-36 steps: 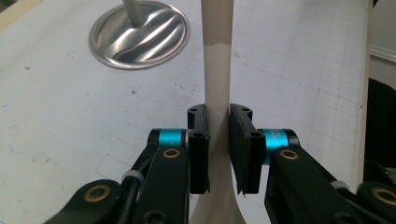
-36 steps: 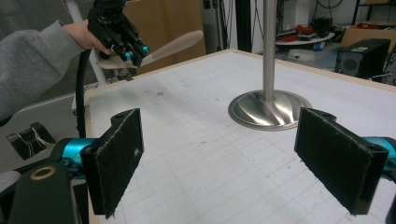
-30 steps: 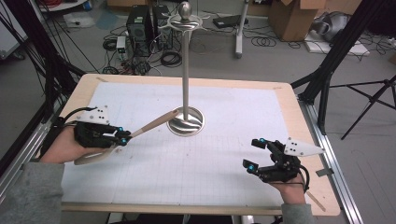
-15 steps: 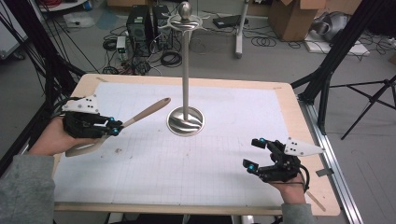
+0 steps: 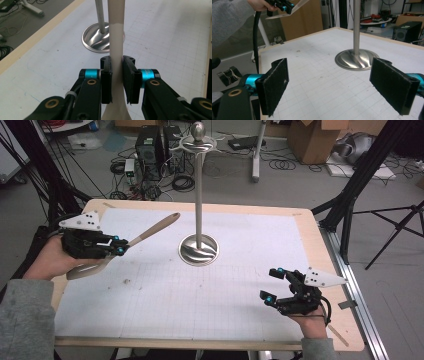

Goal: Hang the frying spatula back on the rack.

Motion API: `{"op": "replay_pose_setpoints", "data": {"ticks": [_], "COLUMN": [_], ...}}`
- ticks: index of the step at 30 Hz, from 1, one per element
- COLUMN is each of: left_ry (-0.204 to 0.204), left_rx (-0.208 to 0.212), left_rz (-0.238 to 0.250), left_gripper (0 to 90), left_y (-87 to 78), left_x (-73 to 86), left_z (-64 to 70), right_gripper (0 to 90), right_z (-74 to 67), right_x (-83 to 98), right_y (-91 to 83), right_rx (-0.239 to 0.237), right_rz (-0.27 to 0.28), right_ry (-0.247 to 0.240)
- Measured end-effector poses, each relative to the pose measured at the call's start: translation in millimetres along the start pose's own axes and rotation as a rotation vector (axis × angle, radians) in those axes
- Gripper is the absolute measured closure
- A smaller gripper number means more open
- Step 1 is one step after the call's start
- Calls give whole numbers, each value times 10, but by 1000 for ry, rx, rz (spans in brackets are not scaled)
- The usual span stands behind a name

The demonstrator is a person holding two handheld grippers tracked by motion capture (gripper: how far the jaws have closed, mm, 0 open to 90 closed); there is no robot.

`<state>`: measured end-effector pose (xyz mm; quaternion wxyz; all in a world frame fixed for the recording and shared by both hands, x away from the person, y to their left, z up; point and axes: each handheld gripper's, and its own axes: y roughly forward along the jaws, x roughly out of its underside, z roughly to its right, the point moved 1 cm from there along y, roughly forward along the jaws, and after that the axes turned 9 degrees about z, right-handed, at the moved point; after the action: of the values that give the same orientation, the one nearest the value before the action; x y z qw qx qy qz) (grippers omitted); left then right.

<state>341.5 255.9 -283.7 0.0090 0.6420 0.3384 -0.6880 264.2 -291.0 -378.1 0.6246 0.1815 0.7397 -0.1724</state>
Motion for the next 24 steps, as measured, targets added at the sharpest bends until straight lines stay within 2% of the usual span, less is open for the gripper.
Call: {"op": "replay_pose_setpoints", "data": {"ticks": [1,10,16,24], "left_ry": [9,3,24,28], "left_rx": [2,-19,-21,-32], "left_rz": [-3,8,0,2], "left_gripper": [778,778,778,778], "left_y": [-14,-77,-96,-143], "left_x": [-14,-118,-209,-315], "left_z": [-11,-58,-72,-105], "right_gripper": [143,143,143,143], "right_z": [0,-4,-1,5], "right_x": [-1,1,1,0], "right_y": [-1,4,5,8], "right_rx": [0,-3,-4,-9], "right_rz": [0,-2,-2,2], "right_ry": [-1,6,7,6]}}
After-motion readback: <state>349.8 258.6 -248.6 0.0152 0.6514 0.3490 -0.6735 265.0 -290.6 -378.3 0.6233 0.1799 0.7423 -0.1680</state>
